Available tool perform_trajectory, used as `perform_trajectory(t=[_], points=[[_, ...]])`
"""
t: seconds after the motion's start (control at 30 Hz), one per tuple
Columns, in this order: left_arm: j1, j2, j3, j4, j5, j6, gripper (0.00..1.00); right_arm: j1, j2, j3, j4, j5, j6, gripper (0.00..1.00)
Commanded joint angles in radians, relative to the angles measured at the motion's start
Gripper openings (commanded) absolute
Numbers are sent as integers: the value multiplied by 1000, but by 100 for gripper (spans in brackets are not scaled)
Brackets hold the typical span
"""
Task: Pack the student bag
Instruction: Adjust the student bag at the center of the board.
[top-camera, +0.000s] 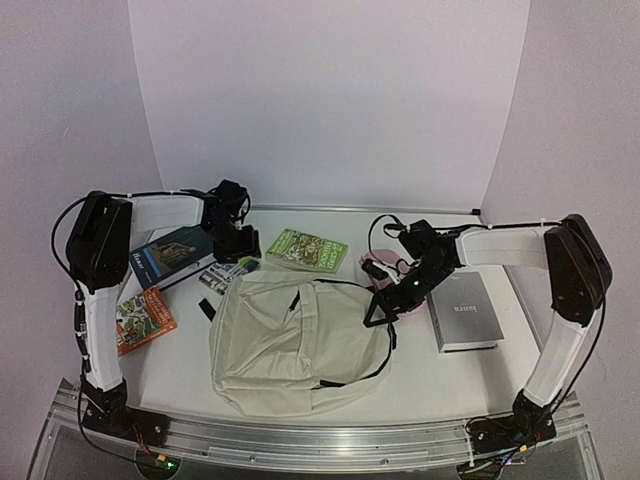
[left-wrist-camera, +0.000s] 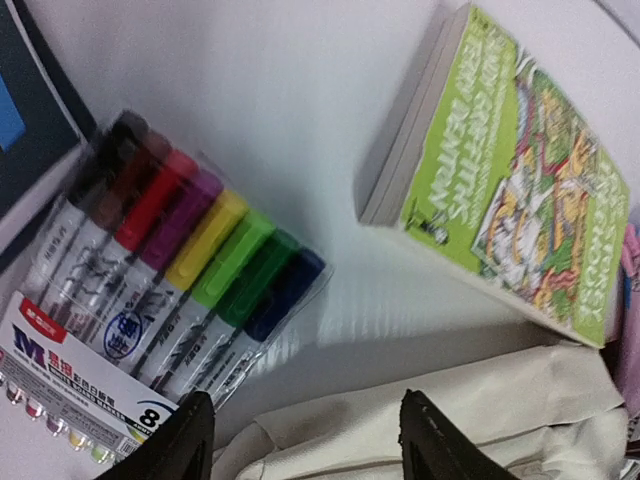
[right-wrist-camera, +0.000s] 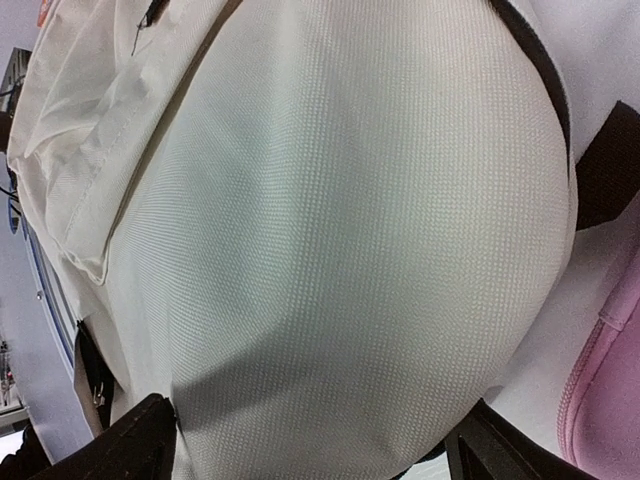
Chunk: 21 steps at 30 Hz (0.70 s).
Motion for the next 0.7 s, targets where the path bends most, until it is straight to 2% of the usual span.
perform_trajectory(t=[0.0,0.07,0.13,0.37,0.53,0.67], points=[[-20,-122,38,-67,-18,27,80,2,-115,-3,1,58,-7,97],[-24,-199,-36,-67,-24,5,89,3,-163,-17,1,88,-20,98],[-27,-286,-144,-49,-15,-33,93,2,-209,-37,1,99,-35,98],[-78,-463,-470,-39,-23,-176,93,46,-246,-97,-21,53,-116,98],[-102,-512,-618,10,9,-240,80,130,-223,-128,-34,84,-185,98],[-102,-484,-653,94,41,-256,60,175,-170,-143,-22,176,-216,94]])
